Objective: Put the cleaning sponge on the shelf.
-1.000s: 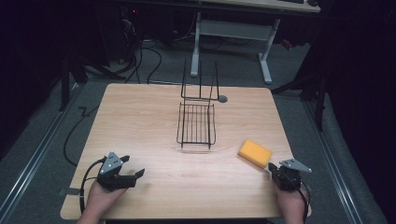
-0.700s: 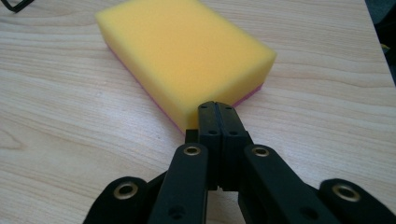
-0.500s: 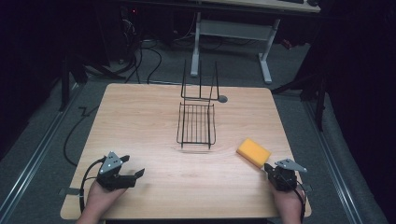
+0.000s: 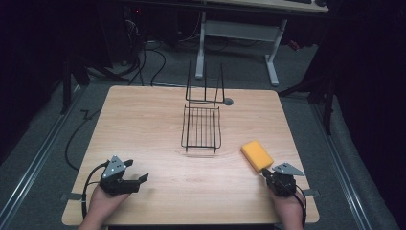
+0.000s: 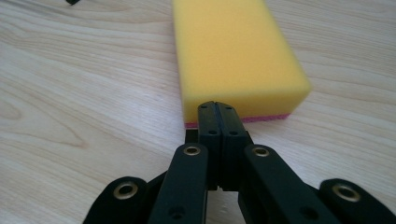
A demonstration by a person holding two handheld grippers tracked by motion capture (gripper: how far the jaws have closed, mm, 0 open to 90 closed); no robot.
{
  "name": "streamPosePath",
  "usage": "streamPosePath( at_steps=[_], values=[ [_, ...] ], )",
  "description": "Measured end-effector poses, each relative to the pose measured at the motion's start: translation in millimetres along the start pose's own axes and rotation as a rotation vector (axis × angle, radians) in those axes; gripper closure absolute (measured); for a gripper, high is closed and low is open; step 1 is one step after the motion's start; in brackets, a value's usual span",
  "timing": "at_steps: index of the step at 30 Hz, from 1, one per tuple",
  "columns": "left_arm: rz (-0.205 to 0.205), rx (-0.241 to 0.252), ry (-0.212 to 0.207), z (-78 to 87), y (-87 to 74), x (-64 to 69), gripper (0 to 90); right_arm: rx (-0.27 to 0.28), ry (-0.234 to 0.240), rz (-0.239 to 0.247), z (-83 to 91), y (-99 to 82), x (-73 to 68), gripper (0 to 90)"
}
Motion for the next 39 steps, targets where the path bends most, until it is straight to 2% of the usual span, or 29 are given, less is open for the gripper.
streamPosePath(
  at_steps=[1, 4, 15, 20, 24, 25, 26, 29, 30, 31, 32, 33, 34, 35, 36, 37, 39],
  values=[
    [-0.002, -0.002, 0.000, -0.1, 0.0, 0.1, 18.7, 0.003, 0.001, 0.016, -0.5, 0.9, -0.9, 90.0],
    [-0.002, -0.002, 0.000, 0.0, 0.0, 0.1, 18.7, -0.003, 0.009, 0.014, -0.6, 1.9, -5.8, 90.0],
    [-0.004, -0.003, -0.002, 0.0, 0.1, 0.3, 18.7, -0.009, 0.050, 0.059, -5.8, 7.1, -23.3, 90.0],
    [-0.004, -0.003, -0.002, -0.1, 0.1, 0.2, 18.7, -0.013, 0.049, 0.065, -6.3, 7.5, -24.9, 90.0],
    [-0.005, -0.004, -0.002, -0.2, 0.0, 0.2, 18.7, 0.010, 0.050, 0.053, -2.8, 7.2, -22.4, 89.8],
    [-0.006, -0.006, -0.002, -0.1, 0.0, 0.3, 18.7, 0.038, 0.041, 0.046, 1.5, 7.7, -20.3, 85.5],
    [-0.006, -0.006, -0.002, -0.1, 0.0, 0.3, 18.7, 0.038, 0.041, 0.046, 1.5, 7.7, -20.3, 85.5],
    [-0.008, -0.007, -0.003, -0.4, 0.1, 0.4, 18.7, 0.098, 0.031, 0.001, 8.8, 9.2, -14.6, 71.3],
    [-0.008, -0.007, -0.003, -0.4, 0.1, 0.4, 18.8, 0.098, 0.031, 0.001, 8.8, 9.2, -14.6, 71.3],
    [-0.008, -0.007, -0.003, -0.5, 0.2, 0.5, 18.7, 0.126, 0.029, -0.017, 10.5, 10.3, -11.3, 61.0],
    [-0.008, -0.008, -0.003, -0.5, 0.2, 0.5, 18.7, 0.134, 0.023, -0.026, 10.9, 10.8, -9.7, 55.3],
    [-0.008, -0.008, -0.003, -0.6, 0.2, 0.5, 18.7, 0.140, 0.030, -0.033, 10.8, 11.6, -8.0, 50.8],
    [-0.008, -0.008, -0.003, -0.6, 0.2, 0.5, 18.7, 0.140, 0.030, -0.033, 10.8, 11.6, -8.0, 50.8],
    [-0.008, -0.008, -0.004, -0.7, 0.2, 0.6, 18.7, 0.151, 0.027, -0.056, 10.3, 12.7, -5.2, 39.4],
    [-0.008, -0.008, -0.004, -0.7, 0.2, 0.6, 18.7, 0.151, 0.027, -0.056, 10.3, 12.7, -5.2, 39.4],
    [-0.009, -0.009, -0.004, -0.7, 0.1, 0.6, 18.7, 0.160, 0.017, -0.070, 9.5, 14.1, -2.9, 30.5],
    [-0.010, -0.010, -0.004, -0.7, 0.1, 0.7, 18.8, 0.163, 0.009, -0.085, 8.0, 15.6, -0.8, 22.2]
  ],
)
Point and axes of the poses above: each handheld gripper's, and its own axes: z roughly backward along the jaws, y roughly out of its top, x roughly to its right, the point moved 2 cm from there along -z, roughly forward along the jaws, and after that the axes turned 12 degrees about -x, right-handed, at the moved point
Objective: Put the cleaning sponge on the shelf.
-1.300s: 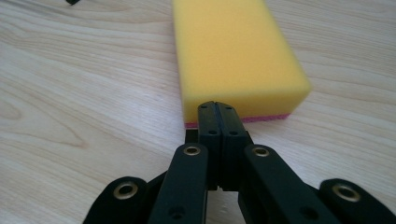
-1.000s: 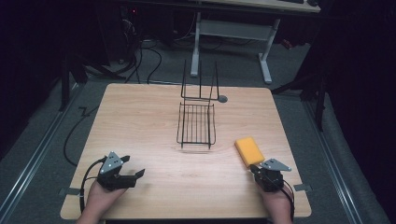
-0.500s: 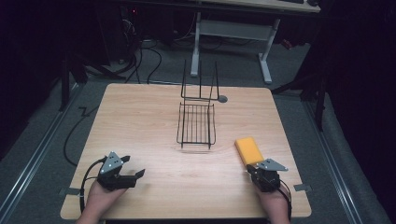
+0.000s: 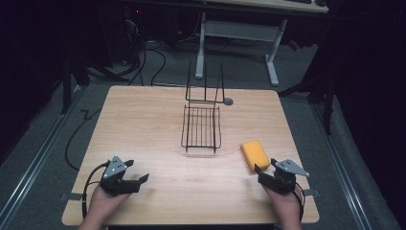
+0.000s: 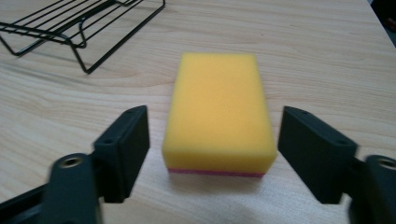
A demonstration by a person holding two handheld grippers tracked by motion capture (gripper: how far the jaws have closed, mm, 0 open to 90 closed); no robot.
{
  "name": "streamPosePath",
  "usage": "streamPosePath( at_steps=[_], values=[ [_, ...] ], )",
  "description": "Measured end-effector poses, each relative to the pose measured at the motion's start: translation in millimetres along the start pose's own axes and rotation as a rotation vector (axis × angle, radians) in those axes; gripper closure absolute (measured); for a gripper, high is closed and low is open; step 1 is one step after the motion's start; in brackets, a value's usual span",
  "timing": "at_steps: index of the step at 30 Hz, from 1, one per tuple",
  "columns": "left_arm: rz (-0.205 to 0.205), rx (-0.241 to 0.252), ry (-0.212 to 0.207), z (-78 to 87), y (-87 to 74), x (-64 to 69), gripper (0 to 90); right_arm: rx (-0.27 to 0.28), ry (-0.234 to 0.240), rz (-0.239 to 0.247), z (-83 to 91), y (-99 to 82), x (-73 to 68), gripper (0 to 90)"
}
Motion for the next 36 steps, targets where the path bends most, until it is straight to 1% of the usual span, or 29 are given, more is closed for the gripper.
streamPosePath(
  at_steps=[3, 5, 6, 7, 8, 9, 10, 11, 12, 13, 14, 15, 16, 17, 18, 19, 20, 21, 22, 25, 28, 29, 31, 33, 36],
  values=[
    [-0.001, 0.000, -0.001, -0.1, 0.0, 0.1, 18.7, 0.004, -0.001, -0.014, -3.0, 1.5, 3.0, 14.7],
    [-0.001, -0.001, -0.001, -0.1, -0.1, 0.1, 18.7, -0.001, -0.012, -0.025, -5.5, 2.7, 5.8, 13.1],
    [-0.001, -0.003, 0.000, 0.1, -0.2, 0.0, 18.7, -0.013, -0.016, -0.034, -7.4, 2.9, 6.4, 9.3],
    [-0.001, -0.003, 0.000, 0.1, -0.2, 0.0, 18.7, -0.013, -0.016, -0.034, -7.4, 2.9, 6.4, 9.3],
    [-0.002, -0.002, 0.000, 0.2, -0.2, 0.1, 18.8, -0.043, -0.015, -0.038, -12.2, 2.8, 7.4, 5.2],
    [-0.002, -0.002, 0.000, 0.2, -0.2, 0.1, 18.7, -0.043, -0.015, -0.038, -12.2, 2.8, 7.4, 5.2],
    [-0.001, -0.002, 0.000, 0.3, -0.4, 0.0, 18.7, -0.079, -0.018, -0.030, -17.5, 2.5, 7.4, 2.4],
    [-0.001, -0.002, 0.000, 0.3, -0.4, 0.0, 18.7, -0.079, -0.018, -0.030, -17.5, 2.5, 7.4, 2.4],
    [0.000, 0.000, -0.002, 0.5, -0.5, 0.0, 18.7, -0.111, -0.012, -0.031, -22.9, 2.0, 6.5, 2.1],
    [0.000, 0.000, -0.002, 0.5, -0.5, 0.0, 18.7, -0.111, -0.012, -0.031, -22.9, 2.0, 6.5, 2.1],
    [0.000, 0.000, -0.001, 0.6, -0.6, 0.0, 18.7, -0.131, -0.012, -0.018, -27.3, 1.6, 6.3, 2.1],
    [0.001, 0.000, -0.001, 0.7, -0.7, -0.1, 18.7, -0.131, -0.012, -0.018, -27.3, 1.6, 6.3, 2.1],
    [0.003, 0.001, -0.001, 0.8, -0.8, -0.2, 18.7, -0.151, -0.011, -0.021, -30.0, 1.2, 5.6, 2.2],
    [0.003, 0.001, -0.001, 0.9, -0.9, -0.3, 18.7, -0.151, -0.011, -0.021, -30.0, 1.2, 5.6, 2.2],
    [0.004, 0.001, 0.000, 1.0, -1.2, -0.5, 18.7, -0.166, -0.007, -0.021, -32.2, 0.8, 4.8, 2.9],
    [0.004, 0.002, 0.000, 1.0, -1.3, -0.6, 18.7, -0.170, -0.008, -0.019, -33.1, 0.7, 4.3, 3.4],
    [0.004, 0.001, 0.000, 1.1, -1.3, -0.6, 18.7, -0.168, -0.008, 0.000, -34.3, 0.9, 5.4, 3.8],
    [0.004, 0.001, 0.000, 1.1, -1.3, -0.6, 18.7, -0.168, -0.008, 0.000, -34.3, 0.9, 5.4, 3.8],
    [0.003, 0.001, 0.000, 1.2, -1.4, -0.6, 18.7, -0.177, -0.008, -0.014, -34.5, 0.6, 3.7, 3.8],
    [0.003, -0.001, -0.001, 1.5, -1.7, -0.5, 18.7, -0.192, -0.003, -0.004, -36.5, 0.7, 3.1, 5.8],
    [0.003, -0.003, 0.000, 1.7, -2.0, -0.7, 18.7, -0.213, -0.005, 0.009, -38.9, 1.7, 1.2, 13.1],
    [0.003, -0.003, 0.000, 1.7, -2.0, -0.7, 18.7, -0.213, -0.005, 0.009, -38.9, 1.7, 1.2, 13.1],
    [0.002, -0.005, 0.000, 1.9, -2.1, -0.7, 18.7, -0.234, -0.017, 0.023, -41.2, 2.6, -1.3, 16.6],
    [0.005, -0.003, 0.001, 2.2, -2.4, -0.9, 18.8, -0.231, -0.017, 0.024, -41.3, 3.1, -1.6, 21.8],
    [0.008, -0.001, 0.002, 2.2, -2.5, -1.0, 18.8, -0.227, -0.017, 0.032, -40.5, 3.5, -1.8, 23.1]
  ],
)
Point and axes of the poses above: each handheld gripper's, and its own axes: z roughly backward along the jaws, y roughly out of its top, x roughly to its right, the point moved 2 cm from there along -z, roughly forward along the jaws, and after that the axes turned 12 degrees about -x, right-handed, at the moved point
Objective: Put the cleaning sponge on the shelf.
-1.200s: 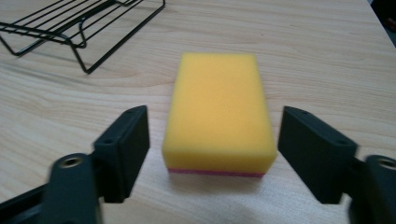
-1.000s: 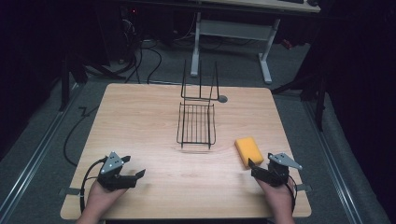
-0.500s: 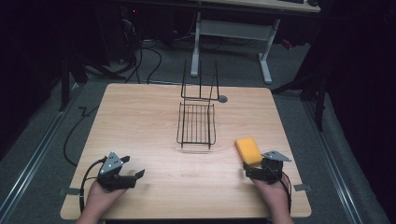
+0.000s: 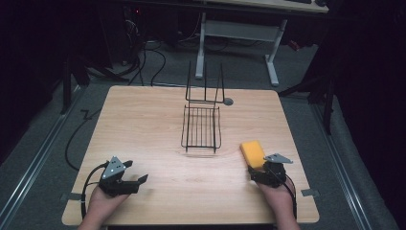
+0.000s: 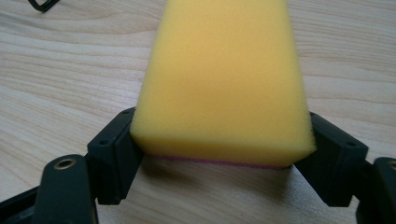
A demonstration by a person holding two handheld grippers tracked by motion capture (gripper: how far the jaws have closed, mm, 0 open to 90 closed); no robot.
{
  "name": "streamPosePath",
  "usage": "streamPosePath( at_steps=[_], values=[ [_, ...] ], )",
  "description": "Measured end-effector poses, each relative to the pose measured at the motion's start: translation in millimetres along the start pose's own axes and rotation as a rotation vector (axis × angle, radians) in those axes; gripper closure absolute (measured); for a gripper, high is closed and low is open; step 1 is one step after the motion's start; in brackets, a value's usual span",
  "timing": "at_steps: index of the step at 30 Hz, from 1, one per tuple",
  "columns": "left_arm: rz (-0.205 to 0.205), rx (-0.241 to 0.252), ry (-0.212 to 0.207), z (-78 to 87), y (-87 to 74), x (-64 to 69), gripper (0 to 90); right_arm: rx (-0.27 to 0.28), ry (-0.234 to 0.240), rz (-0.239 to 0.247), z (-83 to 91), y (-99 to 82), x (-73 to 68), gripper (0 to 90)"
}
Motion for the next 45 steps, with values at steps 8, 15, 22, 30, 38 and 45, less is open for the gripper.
streamPosePath(
  at_steps=[8, 15, 22, 30, 38, 45],
  values=[
    [-0.001, 0.000, 0.000, 0.5, -0.1, -0.1, 18.8, 0.054, -0.005, 0.005, 8.9, 1.2, -2.9, 24.3],
    [0.000, 0.001, 0.001, 0.7, -0.1, -0.3, 18.8, 0.095, -0.015, 0.022, 15.0, 2.4, -5.9, 24.8],
    [0.000, 0.001, 0.001, 0.7, -0.1, -0.4, 18.8, 0.123, -0.016, 0.025, 19.4, 3.6, -9.2, 25.4],
    [-0.001, 0.006, 0.006, 1.0, 0.1, -0.5, 18.7, 0.154, -0.011, 0.042, 23.6, 5.1, -16.0, 26.1],
    [0.004, 0.007, 0.004, 2.0, -0.4, -1.4, 18.6, 0.171, 0.012, 0.067, 25.0, 13.7, -27.8, 26.9],
    [0.010, 0.016, 0.004, 4.6, -0.9, -3.4, 18.6, 0.173, 0.022, 0.095, 26.6, 21.6, -38.3, 27.1]
  ],
)
Point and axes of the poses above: each handheld gripper's, and its own axes: z roughly backward along the jaws, y roughly out of its top, x roughly to its right, the point moved 2 cm from there along -z, roughly forward along the jaws, and after that the axes turned 12 degrees about -x, right-handed, at the moved point
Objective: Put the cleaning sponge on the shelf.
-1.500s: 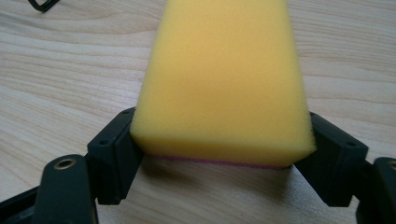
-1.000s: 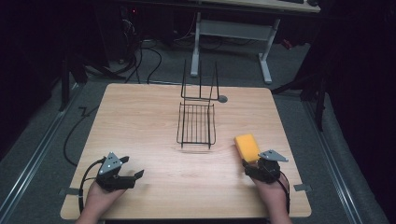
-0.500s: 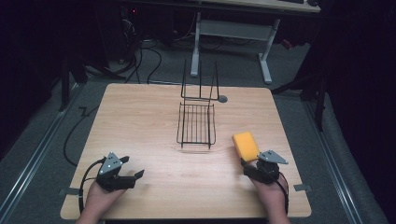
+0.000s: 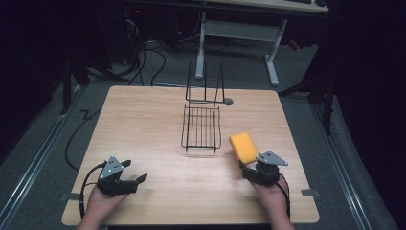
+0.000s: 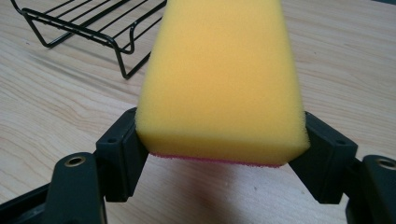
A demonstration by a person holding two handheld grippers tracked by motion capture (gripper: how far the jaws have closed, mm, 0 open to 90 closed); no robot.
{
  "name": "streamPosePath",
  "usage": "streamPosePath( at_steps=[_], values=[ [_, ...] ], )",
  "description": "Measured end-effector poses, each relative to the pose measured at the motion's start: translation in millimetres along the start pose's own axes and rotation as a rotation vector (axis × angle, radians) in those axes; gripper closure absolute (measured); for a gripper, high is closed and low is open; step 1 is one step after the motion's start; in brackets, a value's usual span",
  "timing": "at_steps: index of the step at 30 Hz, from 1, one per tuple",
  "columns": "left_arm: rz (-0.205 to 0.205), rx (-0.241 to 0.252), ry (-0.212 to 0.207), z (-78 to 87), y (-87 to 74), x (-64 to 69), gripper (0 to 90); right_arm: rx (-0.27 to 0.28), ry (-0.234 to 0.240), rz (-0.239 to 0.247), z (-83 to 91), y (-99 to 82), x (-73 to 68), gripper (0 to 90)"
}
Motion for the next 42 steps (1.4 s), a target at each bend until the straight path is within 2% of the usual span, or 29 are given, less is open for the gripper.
streamPosePath(
  at_steps=[4, 7, 15, 29, 35, 42],
  values=[
    [0.004, 0.003, -0.001, 0.8, 0.0, -0.9, 18.6, -0.003, -0.002, 0.011, -3.0, 6.6, -3.3, 27.4],
    [0.004, 0.005, -0.002, 1.1, 0.0, -0.9, 18.5, 0.011, 0.010, -0.001, -4.2, 14.8, -6.5, 27.6],
    [0.008, 0.010, -0.003, 2.1, 0.1, -1.6, 18.6, 0.037, 0.031, 0.007, -7.4, 31.4, -14.2, 27.7],
    [0.006, 0.015, -0.007, 3.5, 0.1, -2.4, 18.6, 0.053, 0.058, 0.014, -14.1, 56.5, -26.7, 27.8],
    [0.007, 0.014, -0.008, 4.0, 0.0, -2.9, 18.6, 0.053, 0.083, 0.006, -25.0, 70.7, -34.8, 27.8],
    [0.016, 0.021, -0.012, 5.2, -0.4, -3.9, 18.6, 0.047, 0.098, 0.020, -38.2, 84.1, -45.5, 27.8]
  ],
)
Point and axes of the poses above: each handheld gripper's, and its own axes: z roughly backward along the jaws, y roughly out of its top, x roughly to its right, the point moved 2 cm from there along -z, roughly forward along the jaws, and after that the axes turned 12 degrees about -x, right-handed, at the moved point
